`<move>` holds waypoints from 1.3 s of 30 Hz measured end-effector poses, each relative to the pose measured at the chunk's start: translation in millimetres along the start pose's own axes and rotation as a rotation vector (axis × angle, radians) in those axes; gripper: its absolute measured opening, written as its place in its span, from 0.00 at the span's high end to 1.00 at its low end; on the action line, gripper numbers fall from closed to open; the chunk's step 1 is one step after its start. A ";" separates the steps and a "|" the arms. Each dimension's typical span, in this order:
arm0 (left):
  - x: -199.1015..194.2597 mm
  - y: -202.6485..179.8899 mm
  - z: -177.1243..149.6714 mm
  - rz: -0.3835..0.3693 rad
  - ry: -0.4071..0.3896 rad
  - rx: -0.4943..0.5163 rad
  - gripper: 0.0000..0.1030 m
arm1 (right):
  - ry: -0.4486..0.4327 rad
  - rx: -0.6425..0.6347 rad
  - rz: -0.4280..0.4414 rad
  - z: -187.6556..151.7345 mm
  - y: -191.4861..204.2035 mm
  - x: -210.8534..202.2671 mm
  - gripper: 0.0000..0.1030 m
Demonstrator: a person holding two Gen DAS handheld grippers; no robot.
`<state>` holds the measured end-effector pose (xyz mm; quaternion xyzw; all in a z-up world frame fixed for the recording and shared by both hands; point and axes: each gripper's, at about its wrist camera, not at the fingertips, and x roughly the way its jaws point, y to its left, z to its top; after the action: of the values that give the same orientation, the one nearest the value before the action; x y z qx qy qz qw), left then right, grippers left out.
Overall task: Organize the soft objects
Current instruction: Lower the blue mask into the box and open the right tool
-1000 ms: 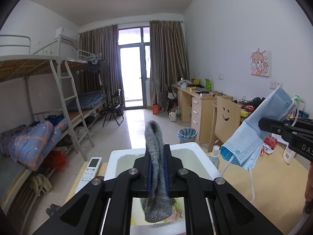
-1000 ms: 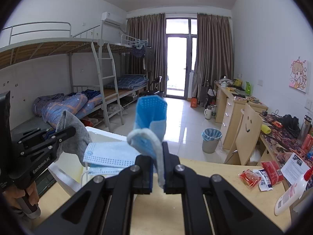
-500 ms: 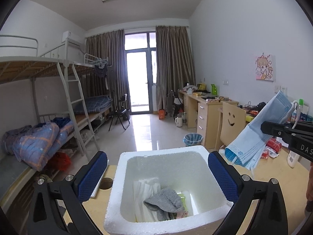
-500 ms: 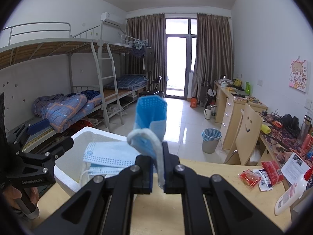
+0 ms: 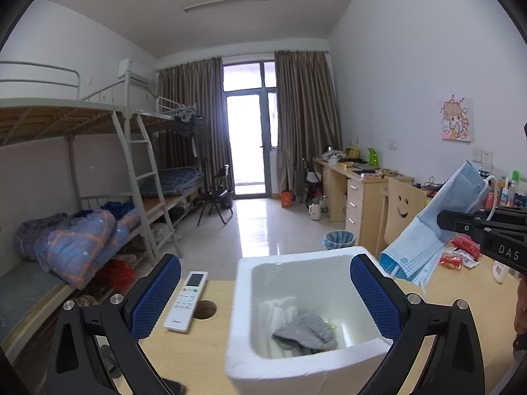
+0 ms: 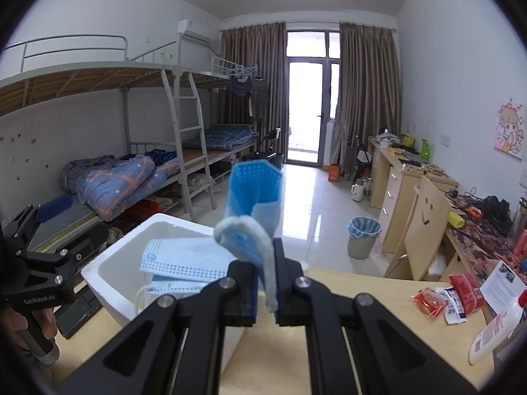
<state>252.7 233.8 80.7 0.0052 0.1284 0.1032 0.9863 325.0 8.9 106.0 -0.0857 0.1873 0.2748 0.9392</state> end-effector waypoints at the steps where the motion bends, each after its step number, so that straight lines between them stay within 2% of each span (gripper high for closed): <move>1: -2.2 3.2 -0.5 0.011 0.001 0.001 0.00 | 0.002 -0.002 0.006 0.2 2.3 1.0 0.91; 10: -30.2 36.7 -8.4 0.088 0.010 -0.025 0.00 | 0.015 -0.032 0.097 0.8 36.4 13.6 0.91; 18: -48.0 53.8 -12.1 0.125 0.006 -0.039 0.00 | 0.027 -0.058 0.159 0.1 61.5 19.7 0.91; 24: -44.4 56.8 -14.6 0.126 0.018 -0.049 0.00 | 0.021 -0.049 0.151 3.0 60.8 23.6 0.91; 27: -42.6 56.5 -14.4 0.124 0.015 -0.061 0.00 | 0.011 -0.057 0.112 2.9 59.4 27.3 0.91; 34: -36.5 55.4 -16.8 0.121 0.017 -0.063 0.00 | 0.051 -0.047 0.099 1.0 61.5 45.7 0.91; 39: -34.6 55.7 -15.1 0.121 0.023 -0.070 0.00 | 0.049 -0.047 0.089 5.3 65.9 45.8 0.91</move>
<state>204.8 281.0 76.9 -0.0227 0.1355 0.1670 0.9763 326.1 87.5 88.7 -0.1060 0.2072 0.3184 0.9189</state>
